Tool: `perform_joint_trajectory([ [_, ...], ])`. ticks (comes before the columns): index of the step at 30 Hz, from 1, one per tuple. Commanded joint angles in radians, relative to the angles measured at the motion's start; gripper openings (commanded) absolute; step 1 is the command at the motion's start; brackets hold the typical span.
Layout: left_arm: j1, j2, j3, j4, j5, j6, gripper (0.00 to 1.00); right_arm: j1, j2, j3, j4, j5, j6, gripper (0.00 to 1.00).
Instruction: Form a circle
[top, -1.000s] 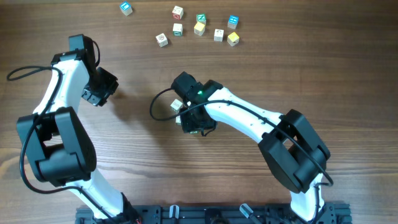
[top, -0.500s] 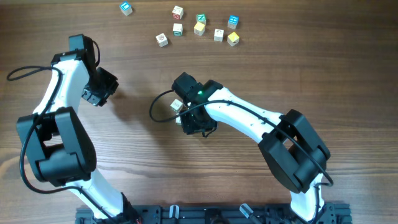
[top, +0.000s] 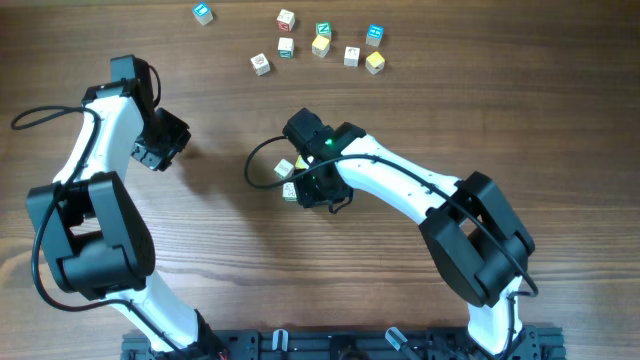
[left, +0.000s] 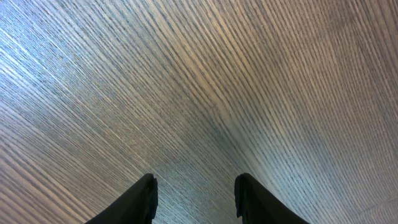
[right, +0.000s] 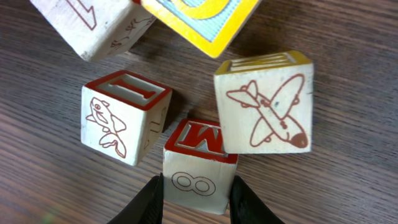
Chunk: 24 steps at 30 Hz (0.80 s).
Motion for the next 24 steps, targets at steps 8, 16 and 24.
perform_joint_trajectory([
  [8,-0.001,-0.021,0.014,0.0,0.005,0.005,0.44,0.002,0.012,0.006,0.018,-0.043,-0.066,0.33],
  [16,-0.001,-0.021,0.014,0.0,0.005,0.004,0.44,0.002,0.012,0.006,0.016,-0.043,-0.065,0.41],
  [24,-0.001,-0.021,0.014,0.0,0.005,0.004,0.44,0.002,0.012,0.006,0.016,-0.043,-0.065,0.31],
])
